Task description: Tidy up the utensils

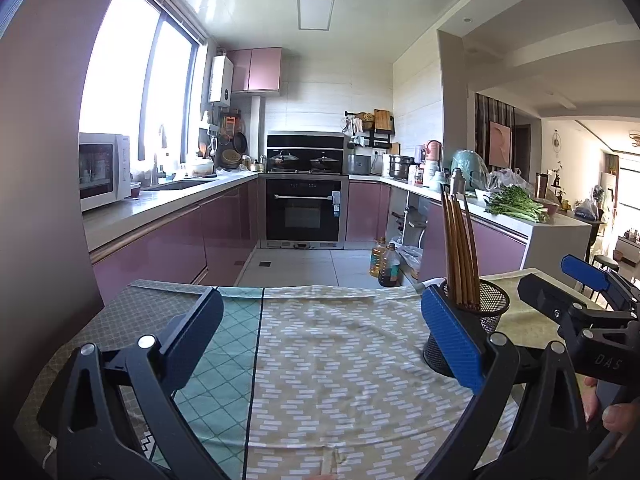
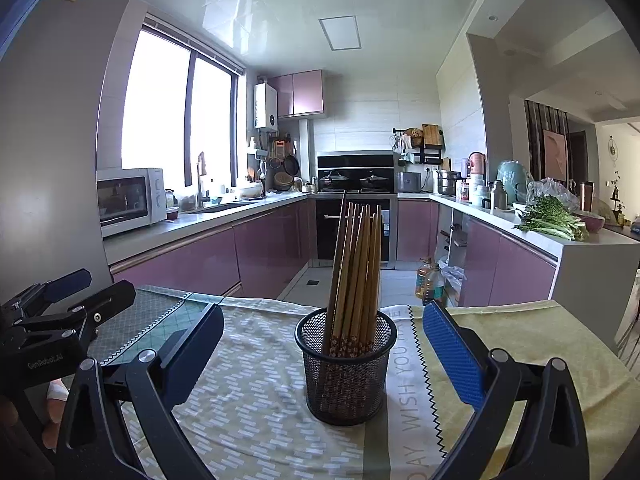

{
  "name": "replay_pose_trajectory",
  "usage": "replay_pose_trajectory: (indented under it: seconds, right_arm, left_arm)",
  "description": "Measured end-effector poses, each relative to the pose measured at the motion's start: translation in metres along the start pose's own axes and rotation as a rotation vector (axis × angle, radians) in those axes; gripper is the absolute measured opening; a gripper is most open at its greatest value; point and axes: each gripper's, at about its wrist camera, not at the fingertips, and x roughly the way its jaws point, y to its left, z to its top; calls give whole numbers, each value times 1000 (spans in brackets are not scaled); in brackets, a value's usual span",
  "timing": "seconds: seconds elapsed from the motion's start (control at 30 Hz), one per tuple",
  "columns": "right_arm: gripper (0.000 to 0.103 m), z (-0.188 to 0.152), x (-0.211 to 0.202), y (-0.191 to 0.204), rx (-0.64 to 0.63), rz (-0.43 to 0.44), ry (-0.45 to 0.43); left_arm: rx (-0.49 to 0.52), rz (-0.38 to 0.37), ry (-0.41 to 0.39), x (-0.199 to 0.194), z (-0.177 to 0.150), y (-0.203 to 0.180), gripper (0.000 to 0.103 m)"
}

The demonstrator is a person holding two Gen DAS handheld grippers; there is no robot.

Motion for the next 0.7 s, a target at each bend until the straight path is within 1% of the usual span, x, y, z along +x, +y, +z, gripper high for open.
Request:
replay_pose_trajectory:
  seconds: [0.27,0.7]
  right_arm:
    - [97,0,-2,-1,13,-11,-21]
    - [97,-2,-5,-1,20,-21,-32]
  left_arm:
    - [1,26,-36,-8,2,1,97]
    - [4,39,-46,-11,1,2,97]
